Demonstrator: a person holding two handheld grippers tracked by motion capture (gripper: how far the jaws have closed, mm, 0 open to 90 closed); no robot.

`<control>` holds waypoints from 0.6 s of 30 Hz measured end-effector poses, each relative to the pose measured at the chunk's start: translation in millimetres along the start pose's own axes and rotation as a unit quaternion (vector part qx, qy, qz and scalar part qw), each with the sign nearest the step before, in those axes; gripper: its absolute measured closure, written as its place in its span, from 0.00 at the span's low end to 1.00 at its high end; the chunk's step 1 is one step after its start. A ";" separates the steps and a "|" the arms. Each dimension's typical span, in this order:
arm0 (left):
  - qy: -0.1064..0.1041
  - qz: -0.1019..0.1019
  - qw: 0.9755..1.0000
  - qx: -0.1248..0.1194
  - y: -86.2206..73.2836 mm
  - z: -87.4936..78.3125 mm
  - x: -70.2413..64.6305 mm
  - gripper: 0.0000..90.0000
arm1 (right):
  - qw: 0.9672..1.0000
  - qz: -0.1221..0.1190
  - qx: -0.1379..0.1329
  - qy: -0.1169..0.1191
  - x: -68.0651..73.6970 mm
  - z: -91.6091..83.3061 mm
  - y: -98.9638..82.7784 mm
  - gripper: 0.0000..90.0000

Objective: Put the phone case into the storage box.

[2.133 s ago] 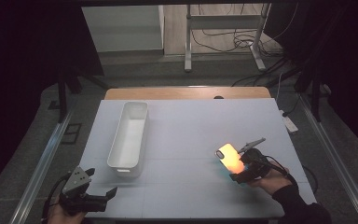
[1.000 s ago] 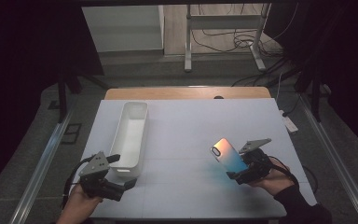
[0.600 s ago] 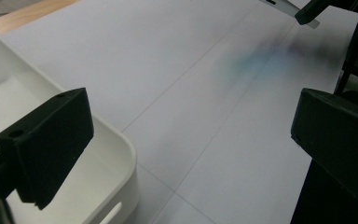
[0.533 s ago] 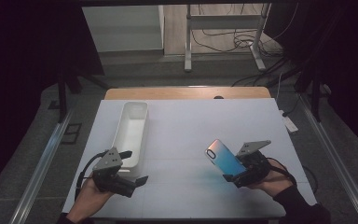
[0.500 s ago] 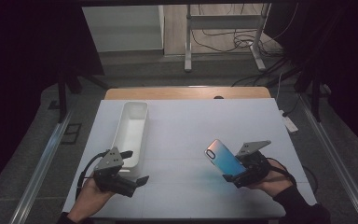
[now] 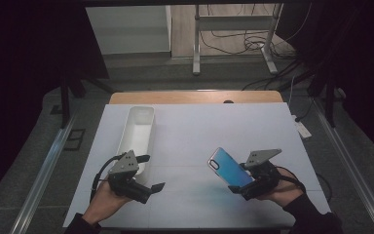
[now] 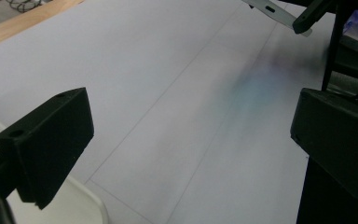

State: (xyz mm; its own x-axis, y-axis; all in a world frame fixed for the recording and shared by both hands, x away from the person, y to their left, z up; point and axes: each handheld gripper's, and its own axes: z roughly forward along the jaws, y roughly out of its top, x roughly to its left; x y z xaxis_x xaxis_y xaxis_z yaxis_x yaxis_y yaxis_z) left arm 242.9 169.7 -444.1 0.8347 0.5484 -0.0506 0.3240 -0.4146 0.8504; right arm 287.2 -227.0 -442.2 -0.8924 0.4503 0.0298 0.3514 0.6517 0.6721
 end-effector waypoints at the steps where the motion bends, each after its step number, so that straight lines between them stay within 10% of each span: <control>1: -0.007 -0.002 1.000 -0.003 0.8 1.6 1.0 0.00 | 1.000 -0.002 0.000 0.003 0.6 0.0 0.5 0.18; 18: -0.061 0.020 0.998 -0.027 16.1 19.9 0.0 0.00 | 0.997 -0.036 -0.039 0.057 12.1 -0.9 8.0 0.18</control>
State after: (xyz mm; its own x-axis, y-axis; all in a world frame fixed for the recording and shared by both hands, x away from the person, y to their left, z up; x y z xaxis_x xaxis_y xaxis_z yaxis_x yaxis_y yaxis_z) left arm 257.0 148.5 -440.8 0.8954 0.4385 -0.0774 0.2682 -0.3923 0.8799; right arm 279.0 -217.0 -435.8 -0.9427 0.3283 0.0600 0.2656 0.6292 0.7305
